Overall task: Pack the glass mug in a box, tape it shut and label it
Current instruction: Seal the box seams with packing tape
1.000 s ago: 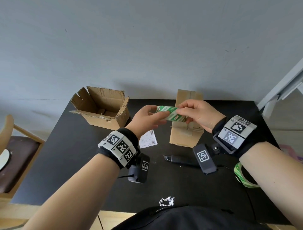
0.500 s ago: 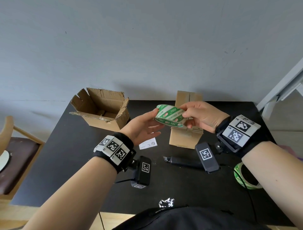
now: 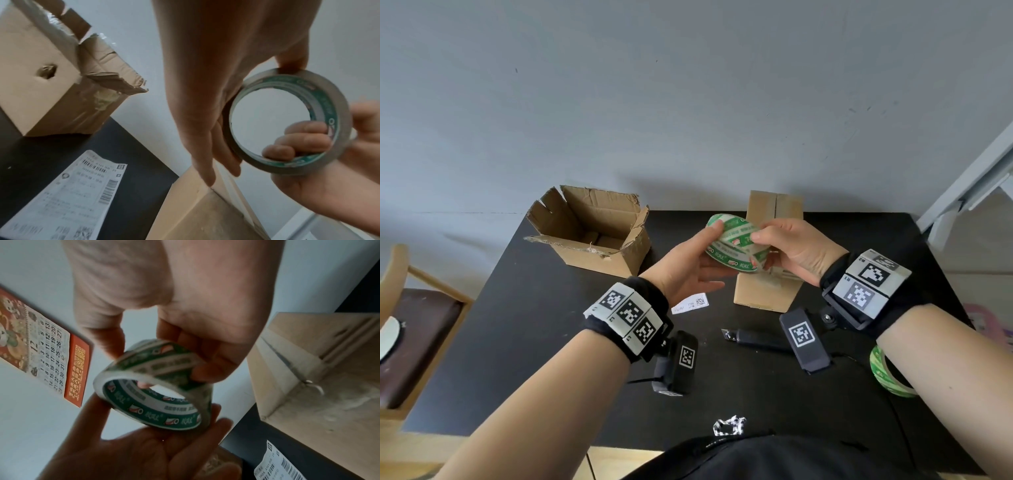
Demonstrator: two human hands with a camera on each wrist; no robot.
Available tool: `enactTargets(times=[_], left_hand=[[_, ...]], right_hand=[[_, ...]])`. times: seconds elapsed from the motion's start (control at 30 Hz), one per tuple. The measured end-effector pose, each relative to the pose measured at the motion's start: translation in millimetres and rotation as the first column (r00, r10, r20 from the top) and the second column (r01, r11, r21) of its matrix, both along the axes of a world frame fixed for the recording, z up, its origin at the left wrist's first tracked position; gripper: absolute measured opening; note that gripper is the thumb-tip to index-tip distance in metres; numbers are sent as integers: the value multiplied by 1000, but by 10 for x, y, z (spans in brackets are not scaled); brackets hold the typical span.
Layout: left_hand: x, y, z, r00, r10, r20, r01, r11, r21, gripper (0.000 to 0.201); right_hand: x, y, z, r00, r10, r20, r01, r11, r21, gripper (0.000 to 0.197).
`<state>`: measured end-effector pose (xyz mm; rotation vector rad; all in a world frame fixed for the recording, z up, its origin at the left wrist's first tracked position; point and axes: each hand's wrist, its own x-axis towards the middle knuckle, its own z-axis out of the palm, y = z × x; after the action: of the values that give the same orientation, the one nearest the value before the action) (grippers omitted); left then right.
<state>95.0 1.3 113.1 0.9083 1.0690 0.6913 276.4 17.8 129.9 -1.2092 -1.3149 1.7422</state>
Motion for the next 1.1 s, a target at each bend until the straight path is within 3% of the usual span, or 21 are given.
enactTargets(times=[0.2,0.33,0.43,0.57,0.7,0.8,0.87,0.97,1.03,1.1], left_hand=[[36,-20,-14,993,34,-114,-10,979,205,45],[57,8,6,954,49,-296,88,898,430,29],[89,0,9,887,120,-446,166,818,551,45],[149,-39,5,741,244,-625,268,746,610,91],[208,-74,-48,625,292,-724,374,701,607,104],[196,-83,-65,691,322,-647,294,693,659,104],[161,-63,-58,786,267,-557,184,760,624,97],[85,-2,-75,939,149,-311,17,880,474,77],[52,13,-98,961,132,-245,-14,901,433,84],[42,-3,-96,951,146,-272,7,870,493,84]], right_hand=[[7,-40,47,987,-38,159,25,996,81,19],[-5,-71,47,966,-69,248,35,990,137,20],[-20,-94,42,942,-82,324,21,982,187,19],[-74,-104,19,925,-100,367,13,973,231,21],[-118,-91,8,921,-120,370,27,969,247,25],[-123,-73,18,951,-100,294,45,981,190,20],[-112,-67,27,982,-81,169,58,988,141,19],[-111,-75,50,999,-37,5,37,996,83,20],[-124,-90,53,1000,-14,2,14,996,90,17],[-141,-99,43,999,-36,31,32,992,120,17]])
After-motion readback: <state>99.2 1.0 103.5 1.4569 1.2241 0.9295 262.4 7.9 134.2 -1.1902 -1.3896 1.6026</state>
